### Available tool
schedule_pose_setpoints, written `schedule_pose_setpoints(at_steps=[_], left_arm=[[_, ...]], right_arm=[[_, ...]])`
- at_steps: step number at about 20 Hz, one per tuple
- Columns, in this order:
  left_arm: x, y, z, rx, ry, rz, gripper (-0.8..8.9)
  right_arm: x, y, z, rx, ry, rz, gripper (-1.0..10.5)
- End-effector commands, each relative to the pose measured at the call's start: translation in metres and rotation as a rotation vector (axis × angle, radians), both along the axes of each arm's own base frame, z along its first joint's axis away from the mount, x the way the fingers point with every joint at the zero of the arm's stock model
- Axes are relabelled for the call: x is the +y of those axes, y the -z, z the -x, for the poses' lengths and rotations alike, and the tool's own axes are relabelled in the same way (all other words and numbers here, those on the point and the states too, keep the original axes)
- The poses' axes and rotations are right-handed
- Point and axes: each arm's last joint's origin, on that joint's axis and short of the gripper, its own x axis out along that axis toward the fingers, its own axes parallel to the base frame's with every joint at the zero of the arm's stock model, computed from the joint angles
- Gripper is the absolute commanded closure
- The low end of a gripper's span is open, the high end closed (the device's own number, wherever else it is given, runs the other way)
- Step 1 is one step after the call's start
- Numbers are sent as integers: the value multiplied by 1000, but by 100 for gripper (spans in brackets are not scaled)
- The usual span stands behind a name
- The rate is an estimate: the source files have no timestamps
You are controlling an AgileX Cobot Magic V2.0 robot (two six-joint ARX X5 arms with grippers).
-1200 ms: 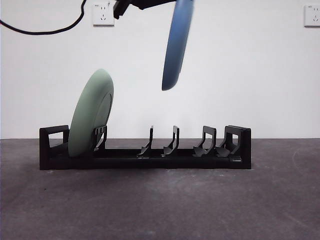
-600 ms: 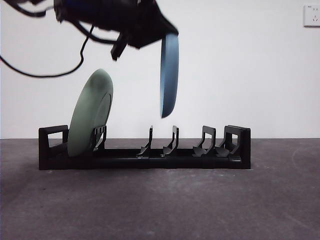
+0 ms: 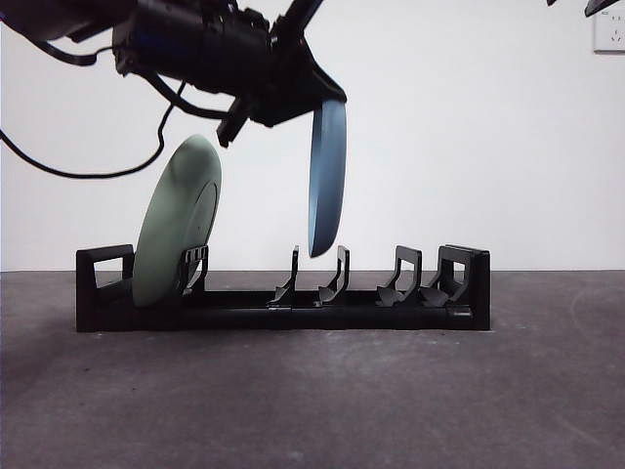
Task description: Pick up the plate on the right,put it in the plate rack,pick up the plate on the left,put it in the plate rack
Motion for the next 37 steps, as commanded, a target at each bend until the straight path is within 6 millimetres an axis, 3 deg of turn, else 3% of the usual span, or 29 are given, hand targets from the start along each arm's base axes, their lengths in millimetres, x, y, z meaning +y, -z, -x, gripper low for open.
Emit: schedule_pose_setpoints(at_steps=[1, 11, 19, 25, 28, 33, 37], left_arm=[[-2, 12, -4, 8, 1, -28, 823], [-4, 33, -8, 54, -10, -136, 823], [-6, 38, -6, 76, -10, -181, 804], [-7, 40, -5, 87, 23, -189, 523], [-10, 39, -2, 57, 99, -202, 518], [-15, 21, 12, -29, 196, -208, 499], [-9, -23, 48, -210, 204, -366, 500]], right_arm=[[1, 2, -3, 4, -2, 10, 761], [1, 3, -5, 9, -3, 11, 761], [1, 3, -5, 10, -4, 10, 761], [2, 4, -4, 21, -13, 9, 761], [3, 6, -3, 50, -69, -13, 761], [5, 10, 0, 93, -159, 9, 760], [4, 15, 4, 143, -194, 52, 761]])
